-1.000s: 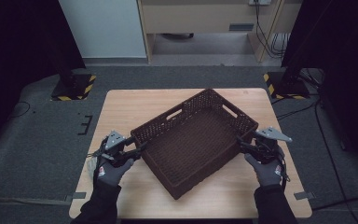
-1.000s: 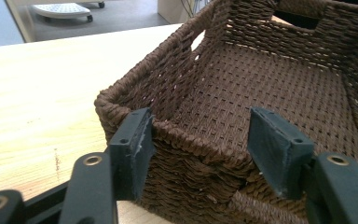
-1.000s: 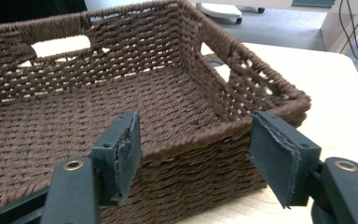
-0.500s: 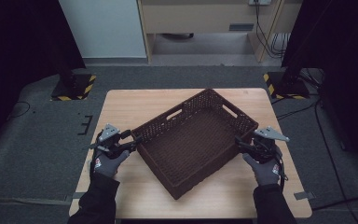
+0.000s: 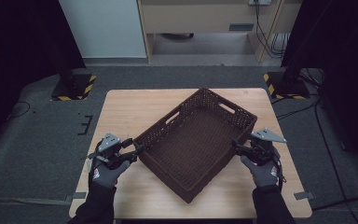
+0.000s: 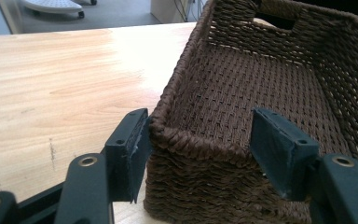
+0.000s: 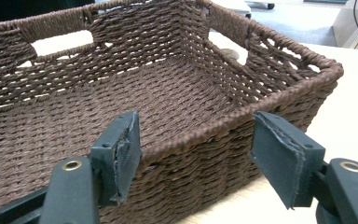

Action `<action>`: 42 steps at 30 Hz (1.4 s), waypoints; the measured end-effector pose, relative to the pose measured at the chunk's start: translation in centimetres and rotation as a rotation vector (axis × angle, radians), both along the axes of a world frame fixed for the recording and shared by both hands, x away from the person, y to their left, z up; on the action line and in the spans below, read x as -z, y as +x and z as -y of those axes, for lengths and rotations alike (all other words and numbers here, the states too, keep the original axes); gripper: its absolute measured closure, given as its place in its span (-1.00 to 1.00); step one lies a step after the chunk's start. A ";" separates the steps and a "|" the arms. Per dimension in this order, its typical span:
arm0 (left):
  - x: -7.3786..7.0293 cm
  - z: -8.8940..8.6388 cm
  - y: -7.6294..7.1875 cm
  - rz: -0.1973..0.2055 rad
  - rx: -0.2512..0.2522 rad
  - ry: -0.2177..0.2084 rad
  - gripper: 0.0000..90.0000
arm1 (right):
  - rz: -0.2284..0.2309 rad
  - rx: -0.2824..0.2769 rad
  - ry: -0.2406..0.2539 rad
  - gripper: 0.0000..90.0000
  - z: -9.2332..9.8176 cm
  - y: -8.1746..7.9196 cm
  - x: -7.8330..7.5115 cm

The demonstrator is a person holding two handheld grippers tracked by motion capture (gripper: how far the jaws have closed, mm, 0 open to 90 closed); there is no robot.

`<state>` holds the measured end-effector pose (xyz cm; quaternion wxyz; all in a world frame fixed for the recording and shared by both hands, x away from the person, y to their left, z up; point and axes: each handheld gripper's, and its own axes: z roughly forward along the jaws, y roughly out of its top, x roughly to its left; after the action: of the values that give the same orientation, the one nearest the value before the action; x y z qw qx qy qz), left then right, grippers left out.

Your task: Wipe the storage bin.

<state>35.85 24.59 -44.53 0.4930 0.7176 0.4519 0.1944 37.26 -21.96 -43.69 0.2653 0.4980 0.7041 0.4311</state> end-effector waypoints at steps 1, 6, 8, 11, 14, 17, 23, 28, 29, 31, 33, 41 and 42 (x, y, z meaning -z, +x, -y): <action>-0.1 -0.2 0.2 0.008 -0.005 0.000 -0.07 | -0.006 -0.003 -0.001 -0.25 -0.1 0.0 0.1; 0.1 -0.4 1.0 0.022 -0.014 0.009 0.02 | -0.010 0.005 0.010 -0.23 -0.1 0.5 0.5; 0.5 -0.2 1.3 0.016 0.001 0.007 0.06 | -0.006 0.012 -0.002 -0.23 -0.2 0.8 0.6; 0.6 0.1 1.2 0.021 0.005 0.012 0.17 | -0.011 0.014 0.005 -0.23 -0.3 1.1 0.8; 0.6 0.2 0.8 0.019 0.011 0.016 0.18 | -0.005 0.015 -0.015 -0.21 -0.5 1.1 0.7; 0.6 0.4 0.1 0.015 0.013 0.011 0.18 | 0.001 0.013 -0.014 -0.23 -0.5 0.7 0.4; 0.2 1.0 -0.8 -0.006 0.040 0.019 0.16 | -0.008 -0.011 0.000 -0.26 -1.0 0.2 0.3; -0.2 0.7 -0.1 0.022 0.027 0.023 0.16 | -0.025 -0.020 -0.017 -0.21 -1.3 0.5 0.8; -0.3 0.6 0.1 0.029 0.020 0.023 0.16 | -0.027 -0.022 -0.014 -0.19 -1.4 0.6 0.8; -0.2 0.5 0.6 0.031 0.015 0.028 0.18 | -0.015 -0.019 -0.034 -0.17 -1.6 0.8 1.0; 0.3 0.6 1.0 0.017 0.016 0.041 0.22 | -0.013 -0.016 -0.038 -0.16 -1.6 1.0 1.0; 0.9 1.6 0.5 -0.007 0.069 0.053 0.59 | -0.003 -0.010 -0.043 -0.15 -1.4 1.6 1.1; 0.9 1.7 0.4 -0.005 0.071 0.048 0.64 | -0.002 -0.009 -0.050 -0.16 -1.4 1.4 1.0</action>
<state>36.26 22.93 -45.43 0.4810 0.7453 0.4225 0.1860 38.70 -20.53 -44.71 0.2748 0.4885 0.7172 0.4142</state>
